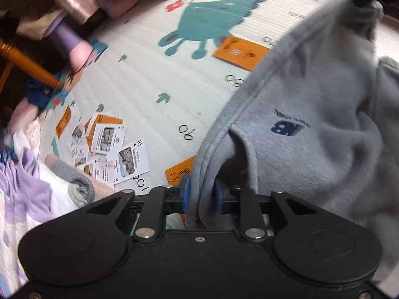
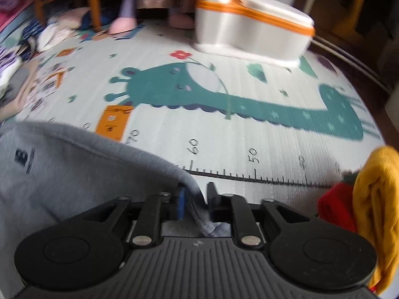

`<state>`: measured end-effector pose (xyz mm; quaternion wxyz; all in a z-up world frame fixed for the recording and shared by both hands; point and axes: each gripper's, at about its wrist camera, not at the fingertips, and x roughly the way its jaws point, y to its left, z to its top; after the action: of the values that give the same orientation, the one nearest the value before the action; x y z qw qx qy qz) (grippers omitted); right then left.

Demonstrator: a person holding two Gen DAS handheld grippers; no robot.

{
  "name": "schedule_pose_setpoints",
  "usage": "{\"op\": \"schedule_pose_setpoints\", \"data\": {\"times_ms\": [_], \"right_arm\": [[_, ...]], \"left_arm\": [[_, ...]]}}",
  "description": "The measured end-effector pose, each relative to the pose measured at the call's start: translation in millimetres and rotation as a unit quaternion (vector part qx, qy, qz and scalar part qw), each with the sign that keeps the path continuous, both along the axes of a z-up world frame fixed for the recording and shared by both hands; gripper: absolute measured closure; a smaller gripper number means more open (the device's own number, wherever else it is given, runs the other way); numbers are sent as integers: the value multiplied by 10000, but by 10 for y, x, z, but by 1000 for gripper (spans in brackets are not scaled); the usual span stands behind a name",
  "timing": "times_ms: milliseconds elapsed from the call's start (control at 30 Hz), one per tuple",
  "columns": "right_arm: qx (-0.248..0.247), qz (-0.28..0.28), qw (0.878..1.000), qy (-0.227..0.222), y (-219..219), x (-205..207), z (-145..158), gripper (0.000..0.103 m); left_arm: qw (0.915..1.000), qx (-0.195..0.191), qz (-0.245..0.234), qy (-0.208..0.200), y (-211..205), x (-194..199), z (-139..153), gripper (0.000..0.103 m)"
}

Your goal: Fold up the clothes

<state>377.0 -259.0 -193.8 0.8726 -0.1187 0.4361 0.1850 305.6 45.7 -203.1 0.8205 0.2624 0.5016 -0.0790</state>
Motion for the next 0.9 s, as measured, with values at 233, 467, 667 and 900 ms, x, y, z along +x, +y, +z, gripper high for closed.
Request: {"op": "schedule_pose_setpoints", "data": {"times_ms": [233, 467, 667, 900], "right_arm": [[546, -553, 9969, 91, -385, -57, 98, 56], [1001, -492, 9905, 798, -671, -488, -40, 54], [923, -114, 9896, 1101, -558, -937, -300, 53], [687, -6, 9929, 968, -340, -933, -490, 44]], "left_arm": [[9951, -765, 603, -174, 220, -155, 91, 56], [9645, -2211, 1442, -84, 567, -770, 63, 50], [9394, -2902, 1821, 137, 676, -1279, -143, 39], [9301, -2973, 2149, 165, 750, -1432, -353, 35]]}}
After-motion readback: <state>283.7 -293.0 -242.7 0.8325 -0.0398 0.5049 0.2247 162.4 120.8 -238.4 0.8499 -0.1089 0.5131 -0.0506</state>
